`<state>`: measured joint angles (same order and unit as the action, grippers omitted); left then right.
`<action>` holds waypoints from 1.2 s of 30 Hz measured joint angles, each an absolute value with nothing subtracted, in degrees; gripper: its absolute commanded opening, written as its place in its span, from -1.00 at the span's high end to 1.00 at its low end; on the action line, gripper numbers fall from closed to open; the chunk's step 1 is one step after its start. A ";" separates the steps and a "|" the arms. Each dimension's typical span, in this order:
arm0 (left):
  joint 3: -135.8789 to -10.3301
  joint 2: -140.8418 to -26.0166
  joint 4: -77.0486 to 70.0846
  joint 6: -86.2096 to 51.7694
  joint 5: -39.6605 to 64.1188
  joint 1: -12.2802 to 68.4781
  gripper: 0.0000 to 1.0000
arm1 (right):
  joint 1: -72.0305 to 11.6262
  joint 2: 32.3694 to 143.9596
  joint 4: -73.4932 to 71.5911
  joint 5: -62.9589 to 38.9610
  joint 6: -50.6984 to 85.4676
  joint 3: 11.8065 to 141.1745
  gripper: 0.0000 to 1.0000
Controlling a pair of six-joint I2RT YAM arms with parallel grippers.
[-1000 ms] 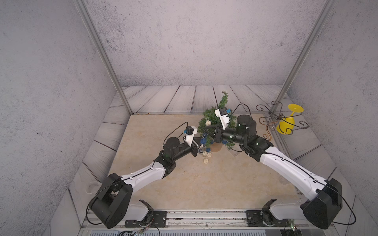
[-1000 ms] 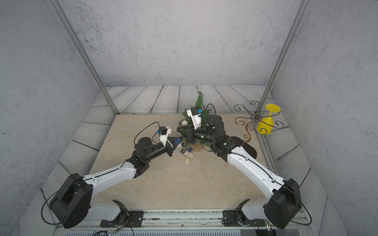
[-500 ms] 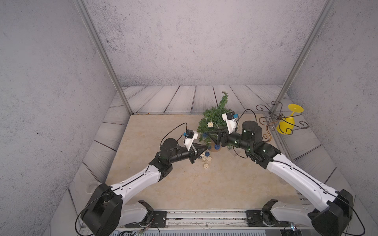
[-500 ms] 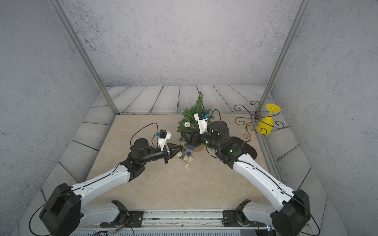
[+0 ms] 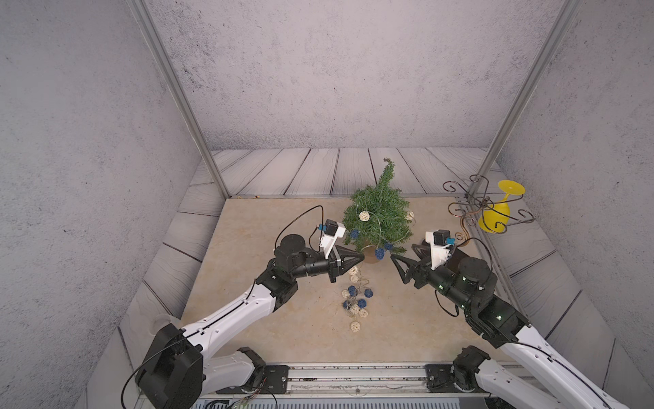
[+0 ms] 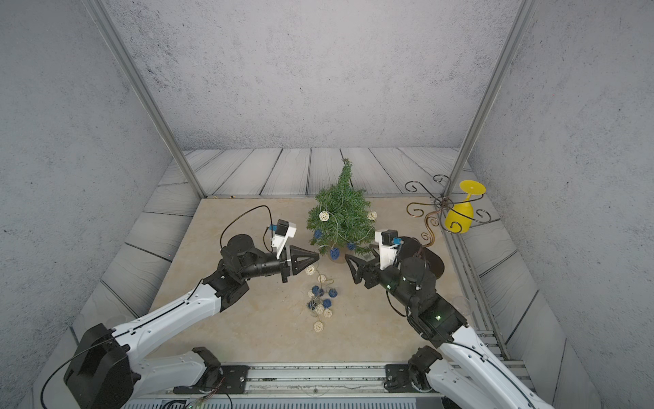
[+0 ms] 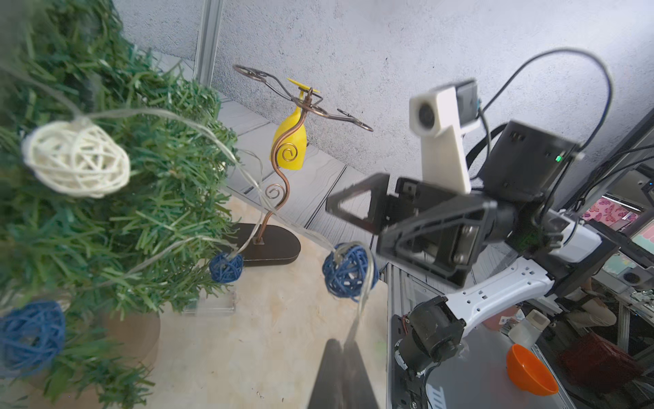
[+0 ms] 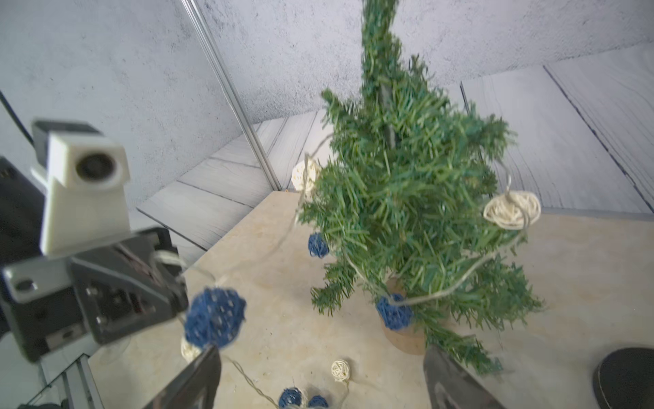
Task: Wrap string light around the christmas tree
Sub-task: Pick up the light string from the center of the board.
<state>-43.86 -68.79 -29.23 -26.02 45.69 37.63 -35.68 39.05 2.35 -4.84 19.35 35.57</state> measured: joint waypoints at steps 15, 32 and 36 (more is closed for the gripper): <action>-49.36 -73.87 -28.99 -26.39 44.73 38.39 1.00 | -35.94 68.34 -33.45 -18.85 13.26 22.35 -0.48; -51.24 -74.30 -27.22 -25.74 41.30 39.05 1.00 | -36.10 67.09 -44.56 -17.02 14.39 17.74 1.00; -51.29 -74.30 -26.02 -25.45 35.29 39.09 1.00 | -36.10 48.71 -30.35 -9.96 14.50 18.22 1.00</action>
